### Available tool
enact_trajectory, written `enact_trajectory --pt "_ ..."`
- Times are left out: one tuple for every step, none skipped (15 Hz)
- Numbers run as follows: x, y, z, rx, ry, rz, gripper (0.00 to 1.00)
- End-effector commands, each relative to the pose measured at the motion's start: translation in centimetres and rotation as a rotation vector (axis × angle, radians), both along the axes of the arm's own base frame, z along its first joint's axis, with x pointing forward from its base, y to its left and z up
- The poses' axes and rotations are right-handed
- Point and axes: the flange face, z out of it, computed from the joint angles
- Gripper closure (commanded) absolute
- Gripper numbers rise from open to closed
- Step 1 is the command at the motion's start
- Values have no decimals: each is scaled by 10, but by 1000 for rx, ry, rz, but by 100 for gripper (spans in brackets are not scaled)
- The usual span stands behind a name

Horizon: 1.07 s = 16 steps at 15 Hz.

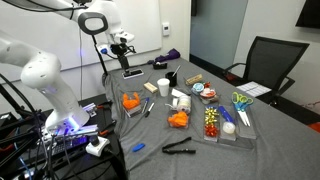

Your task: Move the clear container at the front to the left.

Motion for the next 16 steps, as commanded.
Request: enact_trajectory --pt "3 -2 -5 22 6 7 0" --pt "4 -2 -7 32 3 6 0" --pt "5 -3 -8 41 2 4 0" --pt "6 -3 -9 54 3 0 0" --pt "6 -3 -11 65 7 0 0" --pt "7 -4 -13 76 9 2 0" --pt "8 -4 -16 84 15 19 0" --pt "8 -4 -19 90 22 38 0" --pt "8 -4 -23 97 32 54 0" --pt "9 -4 -27 104 42 68 0" --pt "10 -5 -32 108 50 82 0" --pt "12 -7 -37 107 51 95 0" --pt "13 -8 -41 105 54 106 0" --pt "15 -9 -46 107 57 112 0" --pt "18 -8 -51 112 50 109 0" --pt "21 -7 -57 110 49 109 0"
